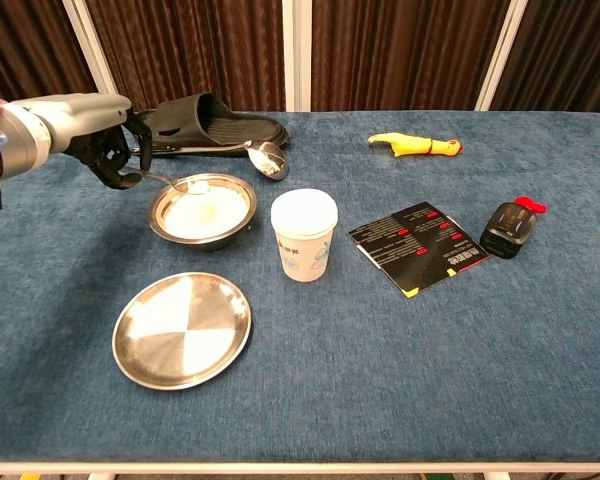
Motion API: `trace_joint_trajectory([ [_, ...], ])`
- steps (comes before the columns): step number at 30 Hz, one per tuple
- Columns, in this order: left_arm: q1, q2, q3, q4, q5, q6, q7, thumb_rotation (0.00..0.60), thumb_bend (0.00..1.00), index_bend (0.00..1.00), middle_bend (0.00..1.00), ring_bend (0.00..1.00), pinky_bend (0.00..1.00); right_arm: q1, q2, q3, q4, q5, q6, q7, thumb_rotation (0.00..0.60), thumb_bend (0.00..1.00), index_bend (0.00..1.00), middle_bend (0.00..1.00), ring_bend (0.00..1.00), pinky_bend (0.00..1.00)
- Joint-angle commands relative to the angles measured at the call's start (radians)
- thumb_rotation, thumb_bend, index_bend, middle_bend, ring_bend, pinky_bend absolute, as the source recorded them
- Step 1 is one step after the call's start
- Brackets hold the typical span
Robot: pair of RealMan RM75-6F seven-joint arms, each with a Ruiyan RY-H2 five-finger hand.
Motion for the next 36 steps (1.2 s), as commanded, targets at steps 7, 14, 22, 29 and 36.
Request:
trace_joint_trajectory([
  [7, -0.036, 0.052, 0.010, -0.092, 0.002, 0.027, -0.015, 0.600, 0.51, 0.62, 0.94, 0.94, 1.00, 0.002, 0.020, 0.014, -0.011, 0.007, 0.011, -0.015, 0.600, 0.23, 0.05, 0.21, 0.00, 0.04],
  [14, -0.087, 0.064, 0.025, -0.171, -0.013, 0.075, 0.049, 0.600, 0.51, 0.62, 0.94, 0.94, 1.00, 0.013, 0.046, 0.035, -0.024, 0.021, 0.010, -0.034, 0.600, 0.24, 0.05, 0.21, 0.00, 0.04],
  [22, -0.164, 0.026, 0.041, -0.231, -0.059, 0.134, 0.148, 0.600, 0.51, 0.62, 0.94, 0.94, 1.00, 0.018, 0.054, 0.039, -0.027, 0.024, 0.006, -0.033, 0.600, 0.24, 0.05, 0.21, 0.00, 0.04],
  [29, -0.228, -0.019, 0.064, -0.238, -0.099, 0.198, 0.254, 0.600, 0.51, 0.62, 0.94, 0.94, 1.00, 0.016, 0.046, 0.034, -0.013, 0.027, -0.001, -0.017, 0.600, 0.23, 0.05, 0.21, 0.00, 0.04],
  [36, -0.262, -0.086, 0.133, -0.213, -0.030, 0.318, 0.393, 0.600, 0.51, 0.62, 0.94, 0.94, 1.00, 0.013, 0.037, 0.030, 0.001, 0.026, 0.000, -0.001, 0.600, 0.23, 0.05, 0.21, 0.00, 0.04],
])
